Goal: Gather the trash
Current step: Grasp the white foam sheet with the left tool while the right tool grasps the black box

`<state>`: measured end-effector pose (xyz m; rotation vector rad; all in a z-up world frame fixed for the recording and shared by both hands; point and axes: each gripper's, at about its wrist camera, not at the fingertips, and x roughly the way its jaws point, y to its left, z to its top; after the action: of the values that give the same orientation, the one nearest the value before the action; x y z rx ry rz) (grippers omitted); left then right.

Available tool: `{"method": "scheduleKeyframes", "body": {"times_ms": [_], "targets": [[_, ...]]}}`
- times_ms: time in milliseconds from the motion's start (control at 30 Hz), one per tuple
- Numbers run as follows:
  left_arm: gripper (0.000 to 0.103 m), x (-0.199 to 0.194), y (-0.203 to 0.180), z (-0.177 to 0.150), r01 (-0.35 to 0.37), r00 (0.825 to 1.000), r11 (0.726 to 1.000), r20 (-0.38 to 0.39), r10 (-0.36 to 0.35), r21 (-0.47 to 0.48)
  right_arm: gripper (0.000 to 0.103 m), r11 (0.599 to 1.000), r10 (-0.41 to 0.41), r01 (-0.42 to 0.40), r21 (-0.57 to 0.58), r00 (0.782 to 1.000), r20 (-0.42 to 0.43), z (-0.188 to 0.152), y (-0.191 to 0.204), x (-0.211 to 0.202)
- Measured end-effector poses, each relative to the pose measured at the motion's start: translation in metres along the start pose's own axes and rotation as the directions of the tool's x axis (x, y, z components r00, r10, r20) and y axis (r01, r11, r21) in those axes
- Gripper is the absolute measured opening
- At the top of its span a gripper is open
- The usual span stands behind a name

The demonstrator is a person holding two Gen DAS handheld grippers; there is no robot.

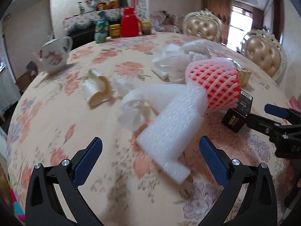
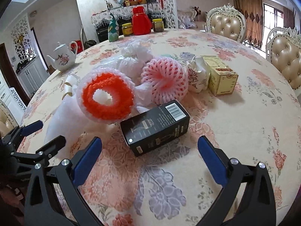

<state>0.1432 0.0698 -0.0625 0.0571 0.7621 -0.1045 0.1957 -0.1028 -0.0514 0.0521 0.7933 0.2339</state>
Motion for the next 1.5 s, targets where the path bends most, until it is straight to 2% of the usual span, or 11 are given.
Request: {"method": "scheduleKeyframes", "body": {"times_ms": [67, 133, 400, 533, 800, 933, 1100, 1200, 1267, 1333, 1500], "targets": [[0.083, 0.009, -0.003, 0.003, 0.03, 0.999, 0.999, -0.022, -0.03, 0.028, 0.098, 1.0, 0.0, 0.0, 0.008, 1.0, -0.014, 0.003, 0.002, 0.007], [0.059, 0.013, -0.003, 0.003, 0.073, 0.997, 0.997, -0.037, -0.072, 0.027, 0.098, 1.0, -0.001, 0.002, 0.012, 1.0, -0.022, 0.005, 0.003, 0.012], [0.056, -0.014, 0.005, -0.011, 0.088, 0.996, 0.996, 0.022, -0.088, -0.009, 0.098, 0.999, -0.041, 0.042, 0.006, 0.997, -0.061, 0.015, 0.015, 0.036], [0.056, -0.026, 0.006, -0.017, 0.097, 0.995, 0.995, 0.04, -0.096, -0.025, 0.098, 0.994, -0.106, 0.106, -0.004, 0.991, -0.076, 0.018, 0.013, 0.046], [0.056, -0.035, -0.007, -0.014, 0.116, 0.99, 0.993, 0.075, -0.116, -0.008, 0.093, 0.984, -0.167, 0.171, 0.053, 0.984, -0.066, -0.002, -0.034, 0.017], [0.056, -0.035, -0.019, -0.01, 0.122, 0.989, 0.993, 0.086, -0.121, -0.004, 0.085, 0.981, -0.152, 0.158, 0.115, 0.987, -0.058, -0.009, -0.062, 0.005], [0.056, -0.038, -0.025, -0.009, 0.101, 0.991, 0.995, 0.093, -0.099, -0.021, 0.083, 0.991, -0.099, 0.103, 0.082, 0.994, -0.056, -0.003, -0.058, 0.011], [0.056, -0.043, -0.022, -0.008, 0.079, 0.992, 0.996, 0.099, -0.074, -0.044, 0.069, 0.996, -0.075, 0.077, 0.043, 0.996, -0.058, 0.004, -0.046, 0.02], [0.056, -0.047, -0.023, -0.01, 0.067, 0.993, 0.996, 0.102, -0.061, -0.056, 0.04, 0.997, -0.07, 0.072, 0.03, 0.995, -0.074, 0.007, -0.044, 0.027], [0.056, -0.051, -0.024, -0.009, 0.06, 0.993, 0.996, 0.108, -0.053, -0.06, 0.039, 0.999, -0.036, 0.038, 0.039, 0.997, -0.068, 0.006, -0.045, 0.024], [0.055, -0.057, -0.042, -0.005, 0.064, 0.989, 0.996, 0.138, -0.056, -0.055, 0.038, 1.0, 0.019, -0.02, 0.01, 0.999, 0.041, -0.003, -0.048, -0.014]]}}
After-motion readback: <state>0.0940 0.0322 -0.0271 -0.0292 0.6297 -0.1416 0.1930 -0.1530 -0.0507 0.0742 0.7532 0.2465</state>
